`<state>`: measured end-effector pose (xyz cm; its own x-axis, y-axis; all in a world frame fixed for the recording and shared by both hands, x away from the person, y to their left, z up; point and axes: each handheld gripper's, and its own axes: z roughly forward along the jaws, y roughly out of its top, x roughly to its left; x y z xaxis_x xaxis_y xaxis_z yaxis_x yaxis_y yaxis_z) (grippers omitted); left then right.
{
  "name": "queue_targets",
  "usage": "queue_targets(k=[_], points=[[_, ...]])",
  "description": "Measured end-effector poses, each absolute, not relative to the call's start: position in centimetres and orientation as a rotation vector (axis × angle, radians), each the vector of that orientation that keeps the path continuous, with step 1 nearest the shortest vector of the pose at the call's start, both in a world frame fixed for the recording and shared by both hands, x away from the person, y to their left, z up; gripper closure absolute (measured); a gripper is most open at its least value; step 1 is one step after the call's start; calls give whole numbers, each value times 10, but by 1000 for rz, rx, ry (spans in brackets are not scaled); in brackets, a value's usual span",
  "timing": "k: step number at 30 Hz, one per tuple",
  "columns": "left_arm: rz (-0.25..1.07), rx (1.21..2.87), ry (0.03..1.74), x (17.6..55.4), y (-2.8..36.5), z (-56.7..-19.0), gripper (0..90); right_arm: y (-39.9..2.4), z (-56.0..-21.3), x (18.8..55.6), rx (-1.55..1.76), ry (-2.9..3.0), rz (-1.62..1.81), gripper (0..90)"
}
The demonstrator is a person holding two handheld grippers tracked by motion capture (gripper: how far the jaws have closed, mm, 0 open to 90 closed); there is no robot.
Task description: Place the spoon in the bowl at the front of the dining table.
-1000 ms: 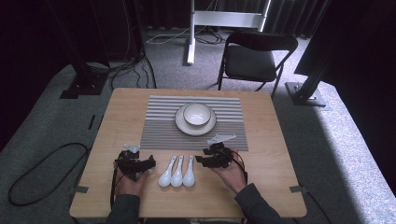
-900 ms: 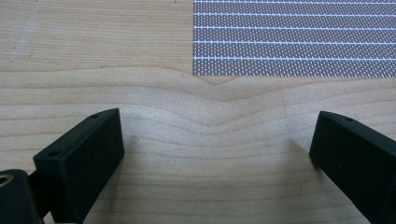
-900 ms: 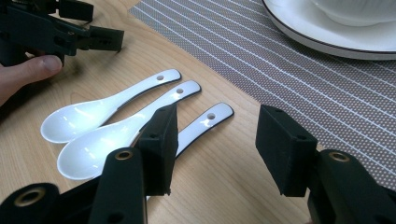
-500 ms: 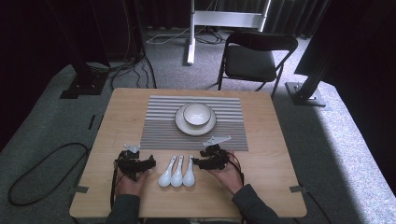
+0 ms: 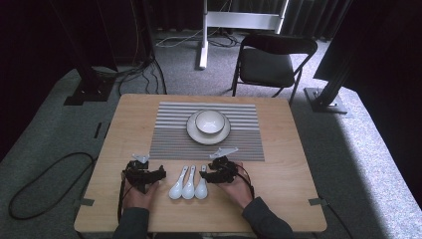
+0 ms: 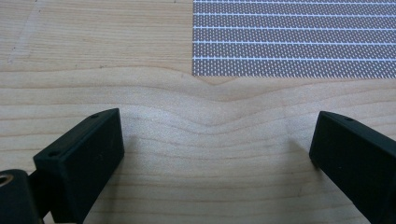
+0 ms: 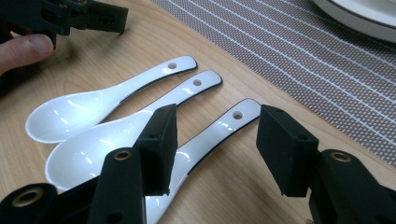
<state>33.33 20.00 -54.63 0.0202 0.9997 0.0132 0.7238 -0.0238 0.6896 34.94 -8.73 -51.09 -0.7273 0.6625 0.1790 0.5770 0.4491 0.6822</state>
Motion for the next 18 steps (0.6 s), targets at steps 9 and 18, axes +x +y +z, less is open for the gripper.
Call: queue_targets(k=[9,18], points=[[716,1797,1755,333,200,-546,34,-80,-519,349,1119,2575,1102,460],[716,1798,1755,333,200,-546,33,-73,-526,349,1133,2547,1074,443]])
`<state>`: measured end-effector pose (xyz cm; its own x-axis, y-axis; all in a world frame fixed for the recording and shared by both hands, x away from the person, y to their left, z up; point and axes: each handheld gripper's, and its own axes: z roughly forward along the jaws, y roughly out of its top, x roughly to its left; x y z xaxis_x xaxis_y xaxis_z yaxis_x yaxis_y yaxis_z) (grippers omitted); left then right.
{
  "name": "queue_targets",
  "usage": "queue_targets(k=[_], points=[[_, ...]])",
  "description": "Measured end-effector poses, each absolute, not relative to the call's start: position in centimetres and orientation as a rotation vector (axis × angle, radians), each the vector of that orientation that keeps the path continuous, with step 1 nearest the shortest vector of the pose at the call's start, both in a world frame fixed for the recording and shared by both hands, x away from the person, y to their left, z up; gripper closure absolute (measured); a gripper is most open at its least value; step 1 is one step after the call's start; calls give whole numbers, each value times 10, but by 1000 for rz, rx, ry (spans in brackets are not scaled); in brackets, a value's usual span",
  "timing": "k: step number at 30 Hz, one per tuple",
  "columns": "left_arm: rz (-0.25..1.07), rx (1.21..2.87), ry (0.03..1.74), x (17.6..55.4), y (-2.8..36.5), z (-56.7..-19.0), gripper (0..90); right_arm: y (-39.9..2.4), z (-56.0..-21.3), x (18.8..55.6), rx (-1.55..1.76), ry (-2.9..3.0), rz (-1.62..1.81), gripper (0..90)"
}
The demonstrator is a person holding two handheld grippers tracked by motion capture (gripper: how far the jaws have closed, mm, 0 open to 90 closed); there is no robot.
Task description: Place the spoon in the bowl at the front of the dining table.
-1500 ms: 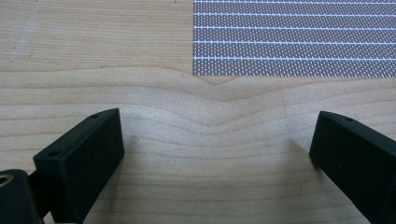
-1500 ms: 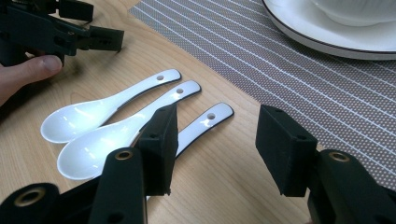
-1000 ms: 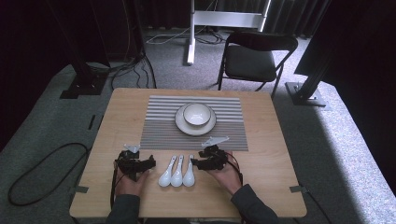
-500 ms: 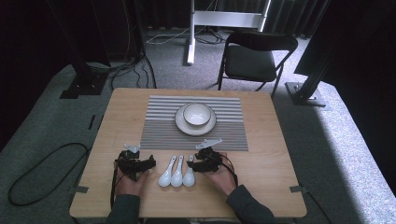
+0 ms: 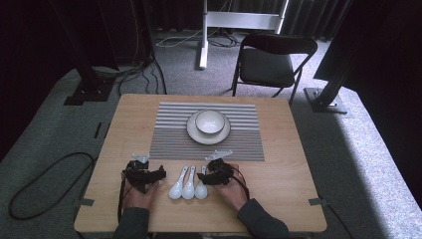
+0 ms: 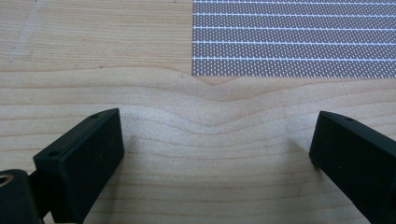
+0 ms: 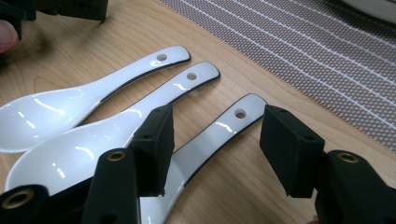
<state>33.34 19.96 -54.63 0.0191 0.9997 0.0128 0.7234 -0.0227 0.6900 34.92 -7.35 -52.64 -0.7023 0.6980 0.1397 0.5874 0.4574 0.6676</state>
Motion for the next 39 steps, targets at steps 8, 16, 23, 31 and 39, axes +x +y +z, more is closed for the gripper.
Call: queue_targets(k=[8,16,23,31,39], points=[[716,1799,1755,333,200,-546,34,-67,-533,349,1101,2546,1023,464],[716,1798,1756,333,200,-546,34,-68,-533,349,1080,2540,1011,519],[716,1799,1755,333,200,-546,34,-70,-532,350,1075,2529,953,597],[716,1799,1756,333,200,-546,34,-74,-531,351,1063,2515,910,709],[716,1799,1756,333,200,-546,34,-74,-531,352,1049,2521,900,747]])
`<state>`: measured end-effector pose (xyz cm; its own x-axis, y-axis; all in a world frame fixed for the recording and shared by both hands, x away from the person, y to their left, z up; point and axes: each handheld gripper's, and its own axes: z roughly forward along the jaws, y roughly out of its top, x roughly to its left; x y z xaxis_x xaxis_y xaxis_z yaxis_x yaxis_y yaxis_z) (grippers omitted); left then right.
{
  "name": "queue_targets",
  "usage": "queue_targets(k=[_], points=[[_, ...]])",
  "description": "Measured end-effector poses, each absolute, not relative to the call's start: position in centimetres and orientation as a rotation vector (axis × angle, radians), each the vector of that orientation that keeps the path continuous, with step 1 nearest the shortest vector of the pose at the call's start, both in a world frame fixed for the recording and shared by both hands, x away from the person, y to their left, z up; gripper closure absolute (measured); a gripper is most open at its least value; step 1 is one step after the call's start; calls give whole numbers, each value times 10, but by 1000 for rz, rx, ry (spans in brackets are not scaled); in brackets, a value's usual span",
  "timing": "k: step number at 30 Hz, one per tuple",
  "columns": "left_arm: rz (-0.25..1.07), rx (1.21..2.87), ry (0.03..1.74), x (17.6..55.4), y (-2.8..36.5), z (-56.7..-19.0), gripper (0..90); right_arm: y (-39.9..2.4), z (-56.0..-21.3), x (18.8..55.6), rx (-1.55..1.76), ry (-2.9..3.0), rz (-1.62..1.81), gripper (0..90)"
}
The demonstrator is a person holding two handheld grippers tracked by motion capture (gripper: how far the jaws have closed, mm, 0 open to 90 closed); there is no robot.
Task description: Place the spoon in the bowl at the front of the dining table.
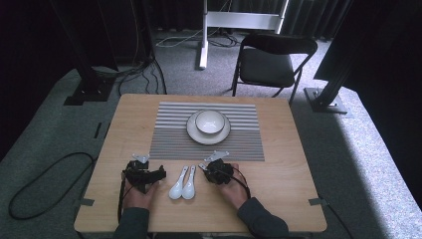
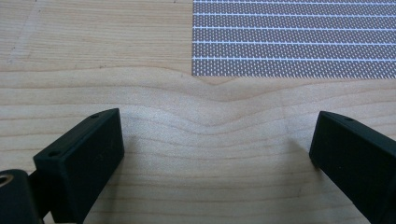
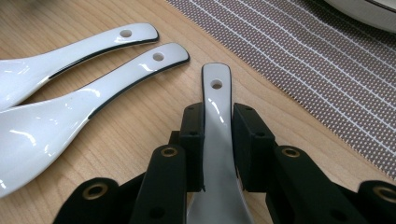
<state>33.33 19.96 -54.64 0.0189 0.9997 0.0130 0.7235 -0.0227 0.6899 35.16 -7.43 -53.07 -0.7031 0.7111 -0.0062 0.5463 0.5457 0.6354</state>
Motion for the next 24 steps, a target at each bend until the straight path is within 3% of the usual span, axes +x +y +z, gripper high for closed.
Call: queue_targets(k=[24], points=[[716,1798,1757,333,199,-546,34,-84,-517,349,1023,2472,968,750]])
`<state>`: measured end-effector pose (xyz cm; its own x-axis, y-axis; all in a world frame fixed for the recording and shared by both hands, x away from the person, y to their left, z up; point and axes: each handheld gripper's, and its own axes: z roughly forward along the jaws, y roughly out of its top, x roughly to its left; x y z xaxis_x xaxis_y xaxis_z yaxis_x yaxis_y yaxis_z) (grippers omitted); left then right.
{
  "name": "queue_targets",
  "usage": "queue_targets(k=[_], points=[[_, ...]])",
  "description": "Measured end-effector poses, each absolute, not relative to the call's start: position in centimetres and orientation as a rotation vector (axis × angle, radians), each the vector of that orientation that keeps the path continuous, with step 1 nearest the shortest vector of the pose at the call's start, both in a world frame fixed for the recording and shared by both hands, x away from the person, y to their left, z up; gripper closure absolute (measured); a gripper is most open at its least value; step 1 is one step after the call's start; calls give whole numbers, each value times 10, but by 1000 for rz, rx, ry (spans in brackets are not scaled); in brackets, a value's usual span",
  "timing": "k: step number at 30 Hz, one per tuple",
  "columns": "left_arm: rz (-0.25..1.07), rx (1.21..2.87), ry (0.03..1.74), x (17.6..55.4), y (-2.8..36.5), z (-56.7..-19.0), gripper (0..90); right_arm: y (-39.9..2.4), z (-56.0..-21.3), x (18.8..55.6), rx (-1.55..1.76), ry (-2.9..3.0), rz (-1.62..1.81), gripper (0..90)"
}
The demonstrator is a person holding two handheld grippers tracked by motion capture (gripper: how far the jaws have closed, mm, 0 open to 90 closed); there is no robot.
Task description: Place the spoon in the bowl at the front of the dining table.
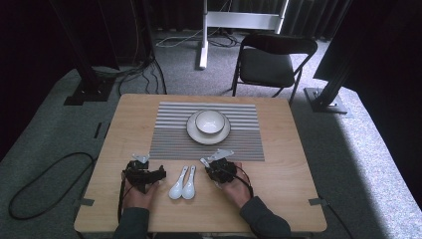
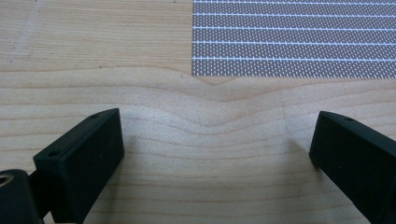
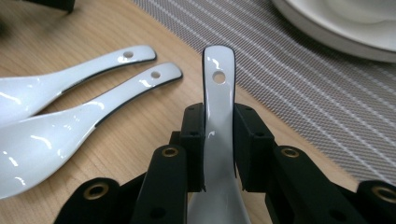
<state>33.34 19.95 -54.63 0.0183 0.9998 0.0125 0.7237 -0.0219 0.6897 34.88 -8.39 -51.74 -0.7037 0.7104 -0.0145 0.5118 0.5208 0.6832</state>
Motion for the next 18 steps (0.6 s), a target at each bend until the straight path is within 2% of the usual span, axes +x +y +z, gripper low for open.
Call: queue_targets(k=[18], points=[[715,1801,1756,333,200,-546,34,-102,-496,350,1000,2375,1059,751]])
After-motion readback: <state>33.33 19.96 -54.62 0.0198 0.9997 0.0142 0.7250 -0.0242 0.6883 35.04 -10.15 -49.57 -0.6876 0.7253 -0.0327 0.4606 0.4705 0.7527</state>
